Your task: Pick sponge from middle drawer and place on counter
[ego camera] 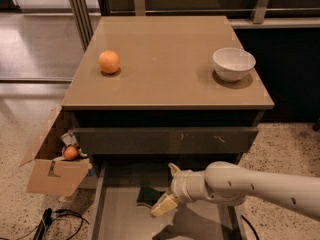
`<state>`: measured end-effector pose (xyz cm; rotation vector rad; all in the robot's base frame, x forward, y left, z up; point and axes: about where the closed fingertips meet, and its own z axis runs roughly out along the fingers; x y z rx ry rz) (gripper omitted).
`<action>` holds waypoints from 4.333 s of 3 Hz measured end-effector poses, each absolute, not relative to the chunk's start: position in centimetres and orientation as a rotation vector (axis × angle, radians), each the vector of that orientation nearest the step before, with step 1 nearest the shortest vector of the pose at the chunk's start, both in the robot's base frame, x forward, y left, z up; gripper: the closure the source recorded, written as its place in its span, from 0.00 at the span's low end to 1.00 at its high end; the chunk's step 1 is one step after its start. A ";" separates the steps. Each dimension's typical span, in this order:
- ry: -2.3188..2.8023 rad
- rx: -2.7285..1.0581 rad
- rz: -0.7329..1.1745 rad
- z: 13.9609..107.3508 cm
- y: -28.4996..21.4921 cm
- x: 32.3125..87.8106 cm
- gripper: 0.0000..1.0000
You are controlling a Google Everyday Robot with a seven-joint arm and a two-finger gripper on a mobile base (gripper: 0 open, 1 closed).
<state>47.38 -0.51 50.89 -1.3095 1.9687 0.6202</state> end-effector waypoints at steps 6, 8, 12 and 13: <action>2.121 -1.266 0.709 39.0 2.8 45.7 0.00; 2.092 -1.247 0.677 38.1 4.4 47.9 0.00; 2.142 -1.210 0.615 34.4 3.1 47.5 0.40; 2.142 -1.210 0.615 34.4 3.1 47.5 0.64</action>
Offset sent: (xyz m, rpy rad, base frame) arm -0.0014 0.0178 -0.0067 -0.0369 -0.0078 0.0349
